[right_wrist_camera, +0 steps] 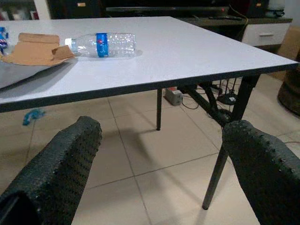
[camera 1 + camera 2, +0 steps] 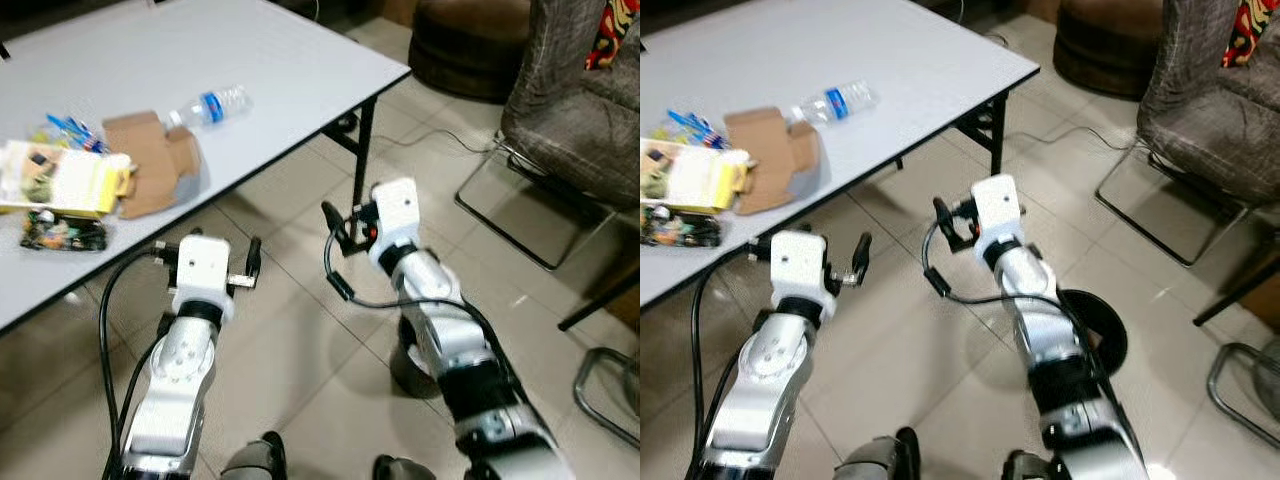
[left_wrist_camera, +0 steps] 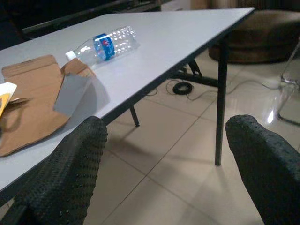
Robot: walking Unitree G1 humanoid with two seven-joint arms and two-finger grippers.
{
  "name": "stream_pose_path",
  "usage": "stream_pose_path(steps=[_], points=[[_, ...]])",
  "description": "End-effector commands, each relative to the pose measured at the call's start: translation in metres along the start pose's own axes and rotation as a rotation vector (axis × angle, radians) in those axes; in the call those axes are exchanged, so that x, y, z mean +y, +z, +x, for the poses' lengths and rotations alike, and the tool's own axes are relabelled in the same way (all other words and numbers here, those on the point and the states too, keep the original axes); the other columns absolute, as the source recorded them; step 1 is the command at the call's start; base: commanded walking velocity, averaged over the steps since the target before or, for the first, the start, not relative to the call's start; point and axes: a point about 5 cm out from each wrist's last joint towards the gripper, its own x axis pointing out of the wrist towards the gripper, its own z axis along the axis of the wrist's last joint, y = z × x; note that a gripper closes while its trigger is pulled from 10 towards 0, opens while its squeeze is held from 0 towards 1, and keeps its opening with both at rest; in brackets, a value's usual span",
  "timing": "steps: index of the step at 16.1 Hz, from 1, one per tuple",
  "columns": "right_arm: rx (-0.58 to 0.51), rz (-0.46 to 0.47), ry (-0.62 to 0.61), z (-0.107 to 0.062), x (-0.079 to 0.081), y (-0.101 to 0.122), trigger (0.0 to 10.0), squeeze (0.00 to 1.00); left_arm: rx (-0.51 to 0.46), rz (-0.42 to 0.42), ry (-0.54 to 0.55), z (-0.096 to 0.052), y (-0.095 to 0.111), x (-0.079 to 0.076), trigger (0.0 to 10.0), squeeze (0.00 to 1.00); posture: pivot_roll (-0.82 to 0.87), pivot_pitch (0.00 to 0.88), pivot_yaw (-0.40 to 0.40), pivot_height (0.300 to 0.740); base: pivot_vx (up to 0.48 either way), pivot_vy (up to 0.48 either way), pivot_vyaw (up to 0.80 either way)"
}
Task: Picking trash to rubbish bin
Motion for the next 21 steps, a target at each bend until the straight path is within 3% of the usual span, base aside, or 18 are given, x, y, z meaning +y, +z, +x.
stream_pose_path(steps=[1, 4, 6, 9, 11, 18, 21], points=[[0.000, -0.010, -0.001, 0.004, -0.007, 0.002, 10.0, 0.00, 0.007, -0.009, 0.050, 0.002, -0.002, 0.004, 10.0, 0.00, -0.03, 0.204, -0.018, 0.740, 0.000, 0.000, 0.00], [-0.045, -0.031, 0.018, 0.016, -0.012, 0.024, 10.0, 0.00, -0.005, -0.047, 0.128, 0.000, -0.001, 0.007, 10.0, 0.00, -0.05, 0.163, -0.061, 0.740, 0.000, 0.000, 0.00], [-0.067, -0.052, 0.009, 0.020, -0.018, 0.033, 10.0, 0.00, 0.000, -0.069, 0.151, -0.002, -0.007, 0.001, 10.0, 0.00, -0.07, 0.140, -0.087, 0.740, 0.000, 0.000, 0.00], [-0.054, -0.074, -0.001, 0.020, -0.029, 0.031, 10.0, 0.00, -0.018, -0.099, 0.167, 0.007, -0.003, -0.007, 10.0, 0.00, -0.08, 0.120, -0.113, 0.740, 0.000, 0.000, 0.00], [-0.054, -0.075, -0.003, 0.022, -0.030, 0.032, 10.0, 0.00, -0.016, -0.102, 0.175, 0.009, -0.004, -0.005, 10.0, 0.00, -0.08, 0.119, -0.109, 0.740, 0.000, 0.000, 0.00], [-0.081, -0.019, 0.013, 0.029, -0.004, 0.029, 10.0, 0.00, -0.037, -0.032, 0.194, 0.019, -0.004, 0.021, 10.0, 0.00, -0.05, 0.122, -0.042, 0.740, 0.000, 0.000, 0.00], [-0.094, -0.008, 0.000, 0.032, -0.007, 0.032, 10.0, 0.00, -0.050, -0.016, 0.172, 0.026, -0.001, 0.024, 10.0, 0.00, -0.03, 0.108, -0.034, 0.740, 0.000, 0.000, 0.00]])
